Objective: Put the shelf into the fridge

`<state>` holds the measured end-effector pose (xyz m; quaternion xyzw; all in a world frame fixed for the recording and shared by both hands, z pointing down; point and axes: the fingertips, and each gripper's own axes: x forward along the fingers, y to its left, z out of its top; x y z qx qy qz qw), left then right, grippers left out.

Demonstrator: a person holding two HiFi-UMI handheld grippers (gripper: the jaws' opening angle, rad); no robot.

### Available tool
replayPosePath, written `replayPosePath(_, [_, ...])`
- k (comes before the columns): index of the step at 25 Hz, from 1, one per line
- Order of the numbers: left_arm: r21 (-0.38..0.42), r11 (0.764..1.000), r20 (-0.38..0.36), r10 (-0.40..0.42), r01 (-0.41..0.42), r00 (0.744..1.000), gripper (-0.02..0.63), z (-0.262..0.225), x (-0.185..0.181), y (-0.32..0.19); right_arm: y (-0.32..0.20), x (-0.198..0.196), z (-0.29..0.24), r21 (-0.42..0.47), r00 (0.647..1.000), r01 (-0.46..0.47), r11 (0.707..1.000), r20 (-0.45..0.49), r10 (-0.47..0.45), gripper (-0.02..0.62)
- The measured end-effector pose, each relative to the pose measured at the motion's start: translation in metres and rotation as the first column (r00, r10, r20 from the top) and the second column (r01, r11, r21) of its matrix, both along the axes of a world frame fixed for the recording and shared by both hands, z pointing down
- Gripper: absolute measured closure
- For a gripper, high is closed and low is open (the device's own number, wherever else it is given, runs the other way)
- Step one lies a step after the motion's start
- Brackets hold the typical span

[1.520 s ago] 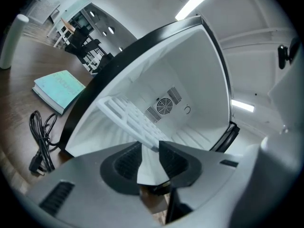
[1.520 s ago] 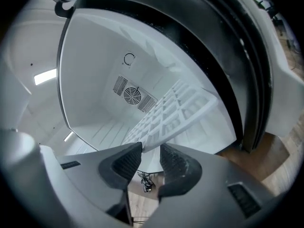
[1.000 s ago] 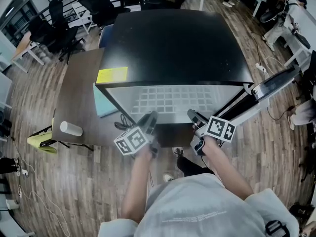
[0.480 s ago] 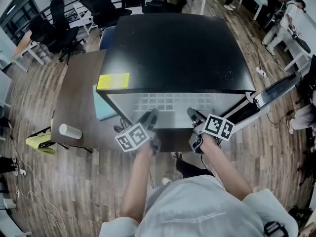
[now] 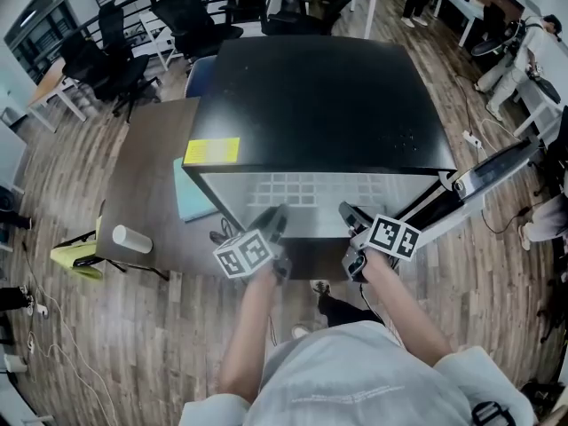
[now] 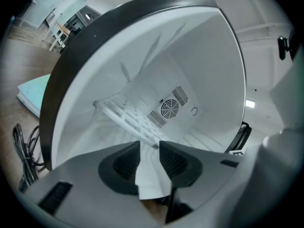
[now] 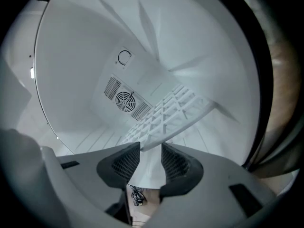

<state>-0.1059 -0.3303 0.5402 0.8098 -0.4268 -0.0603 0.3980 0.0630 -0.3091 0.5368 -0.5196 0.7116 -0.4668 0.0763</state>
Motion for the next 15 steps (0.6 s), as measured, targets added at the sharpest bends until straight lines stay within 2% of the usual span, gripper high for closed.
replayPosePath(4, [0.017, 0.999, 0.046, 0.031, -0.031, 0.998, 0.494, -0.004, 0.001, 0.016, 0.012, -0.014, -0.007, 0.036, 0.994, 0.082, 0.996, -0.068, -0.08, 0.462])
replayPosePath(8, [0.068, 0.996, 0.099, 0.049, -0.056, 0.994, 0.494, -0.017, -0.006, 0.035, 0.03, -0.018, -0.017, 0.084, 0.977, 0.153, 0.985, -0.165, -0.137, 0.465])
replayPosePath(12, [0.136, 0.987, 0.167, 0.059, -0.083, 0.984, 0.51, -0.036, -0.015, 0.059, 0.048, -0.009, -0.038, 0.15, 0.947, 0.196, 0.969, -0.285, -0.147, 0.503])
replayPosePath(15, [0.199, 0.975, 0.208, 0.055, -0.097, 0.977, 0.537, -0.051, -0.019, 0.08, 0.066, -0.002, -0.056, 0.198, 0.911, 0.232, 0.952, -0.387, -0.141, 0.532])
